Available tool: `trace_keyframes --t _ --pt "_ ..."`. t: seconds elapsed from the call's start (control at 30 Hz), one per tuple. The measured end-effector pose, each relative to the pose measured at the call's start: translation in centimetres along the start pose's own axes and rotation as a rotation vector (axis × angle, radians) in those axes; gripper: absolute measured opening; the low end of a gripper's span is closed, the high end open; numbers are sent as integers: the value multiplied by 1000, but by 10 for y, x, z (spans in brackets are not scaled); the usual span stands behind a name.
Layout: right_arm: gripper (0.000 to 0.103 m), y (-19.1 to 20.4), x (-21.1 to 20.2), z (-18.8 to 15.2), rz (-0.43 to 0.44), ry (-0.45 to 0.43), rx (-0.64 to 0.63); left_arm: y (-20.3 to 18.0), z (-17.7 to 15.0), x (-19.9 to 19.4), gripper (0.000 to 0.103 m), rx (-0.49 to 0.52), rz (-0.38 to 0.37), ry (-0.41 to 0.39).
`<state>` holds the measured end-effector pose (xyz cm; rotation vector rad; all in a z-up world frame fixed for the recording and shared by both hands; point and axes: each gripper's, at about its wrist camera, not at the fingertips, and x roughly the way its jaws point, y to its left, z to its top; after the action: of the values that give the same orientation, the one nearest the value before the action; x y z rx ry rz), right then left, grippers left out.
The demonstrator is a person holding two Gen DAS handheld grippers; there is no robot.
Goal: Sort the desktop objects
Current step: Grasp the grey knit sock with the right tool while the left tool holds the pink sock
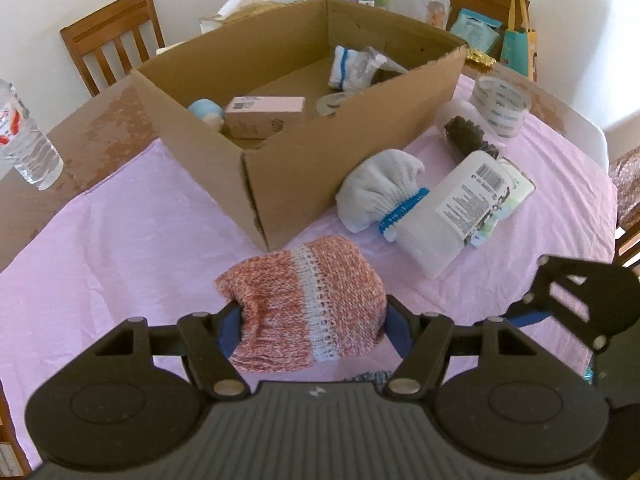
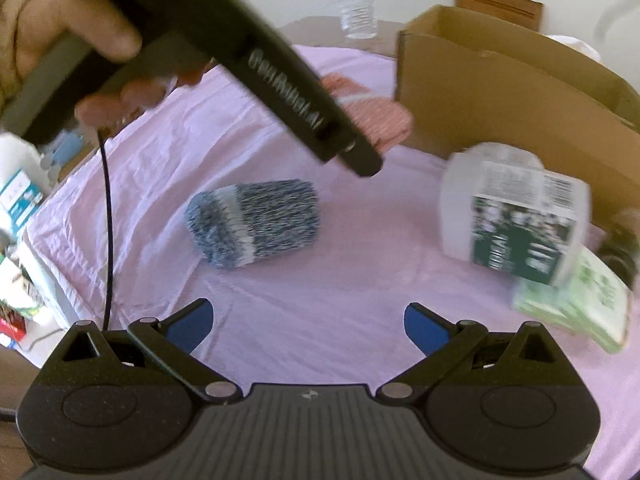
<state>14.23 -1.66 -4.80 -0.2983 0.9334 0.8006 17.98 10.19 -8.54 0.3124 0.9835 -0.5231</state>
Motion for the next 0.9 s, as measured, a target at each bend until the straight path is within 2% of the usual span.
trace_keyframes --t 0.33,0.7,0.8,0.9 --pt "103 23 31 21 30 -10 -113 12 -5 -10 70 -18 12 -15" --pt "103 36 47 37 41 -27 -203 18 -5 -14 70 -35 18 -24" --pt "99 35 47 40 50 -29 -202 18 -5 -14 70 -36 17 -25" --pt "91 36 45 43 52 -30 -205 19 -5 -15 70 -38 21 -25"
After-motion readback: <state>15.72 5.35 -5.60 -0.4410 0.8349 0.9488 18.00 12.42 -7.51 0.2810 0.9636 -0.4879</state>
